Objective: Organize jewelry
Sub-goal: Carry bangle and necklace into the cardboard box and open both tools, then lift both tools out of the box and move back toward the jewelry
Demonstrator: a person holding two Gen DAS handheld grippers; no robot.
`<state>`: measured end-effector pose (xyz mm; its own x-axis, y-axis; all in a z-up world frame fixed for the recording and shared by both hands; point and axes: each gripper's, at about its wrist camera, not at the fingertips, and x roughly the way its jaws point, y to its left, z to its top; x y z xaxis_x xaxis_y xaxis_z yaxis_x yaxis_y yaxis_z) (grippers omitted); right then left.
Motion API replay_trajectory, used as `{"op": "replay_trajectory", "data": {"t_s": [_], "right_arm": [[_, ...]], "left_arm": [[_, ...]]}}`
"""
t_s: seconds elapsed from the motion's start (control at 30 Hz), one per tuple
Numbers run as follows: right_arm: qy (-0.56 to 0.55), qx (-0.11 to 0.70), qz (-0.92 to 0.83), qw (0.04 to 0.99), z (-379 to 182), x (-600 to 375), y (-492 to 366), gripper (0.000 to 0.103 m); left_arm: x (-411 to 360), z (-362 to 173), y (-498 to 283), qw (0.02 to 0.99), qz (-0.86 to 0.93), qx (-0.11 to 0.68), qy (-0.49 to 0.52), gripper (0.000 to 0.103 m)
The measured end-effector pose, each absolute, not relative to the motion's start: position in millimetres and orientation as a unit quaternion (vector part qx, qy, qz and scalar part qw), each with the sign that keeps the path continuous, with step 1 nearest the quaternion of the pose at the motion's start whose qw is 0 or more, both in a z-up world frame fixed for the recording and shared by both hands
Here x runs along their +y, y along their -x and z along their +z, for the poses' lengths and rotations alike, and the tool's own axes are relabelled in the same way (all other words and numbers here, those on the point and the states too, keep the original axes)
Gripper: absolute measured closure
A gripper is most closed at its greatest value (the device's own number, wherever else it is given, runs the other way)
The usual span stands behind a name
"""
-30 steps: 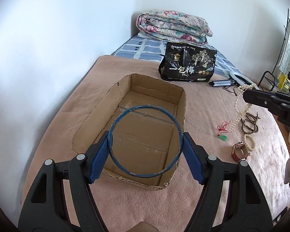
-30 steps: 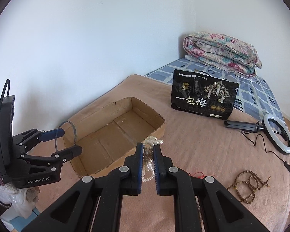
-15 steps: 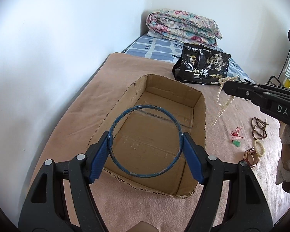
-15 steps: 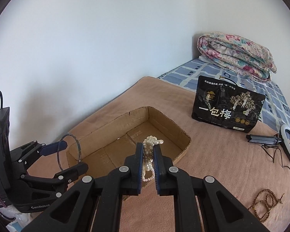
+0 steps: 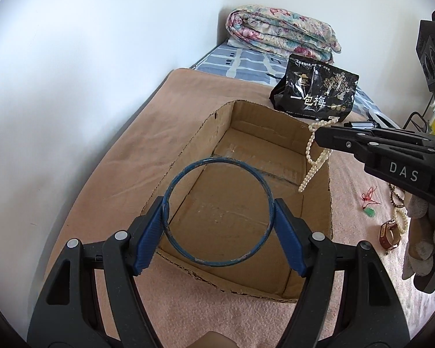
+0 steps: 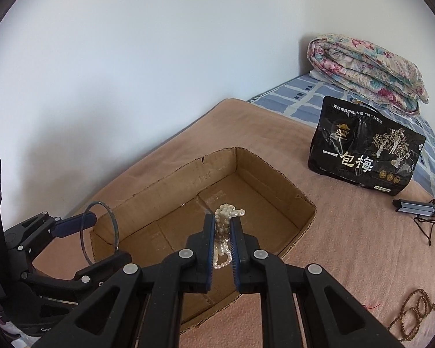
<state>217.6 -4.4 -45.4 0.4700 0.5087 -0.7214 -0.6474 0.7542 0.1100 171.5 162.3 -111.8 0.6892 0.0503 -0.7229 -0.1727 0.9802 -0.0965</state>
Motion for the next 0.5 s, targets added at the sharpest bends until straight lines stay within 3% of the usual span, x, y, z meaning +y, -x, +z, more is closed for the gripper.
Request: {"op": "replay_trajectory", "data": {"t_s": [0.13, 0.27, 0.33, 0.5], "right_arm": [[0.087, 0.392, 0.339, 0.851, -47.9, -3.8, -218.1, 0.09], [0.092, 0.384, 0.331, 0.857, -47.7, -2.6, -218.4, 0.044], [0.094, 0.379, 0.322, 0.863, -45.4, -3.1, -217.1, 0.03], [0.093, 0.375, 0.316, 0.867, -38.7, -6.0, -214.1, 0.018]], "left_arm": [[161.6, -114.2, -173.2, 0.916, 0.062, 0.39, 0.075, 0.029], [159.7, -115.1, -174.6, 0.915, 0.06, 0.393, 0.069, 0.022], [158.1, -115.0, -174.4, 0.915, 0.062, 0.392, 0.065, 0.022], [155.9, -115.5, -172.7, 0.914, 0.063, 0.395, 0.063, 0.022]]}}
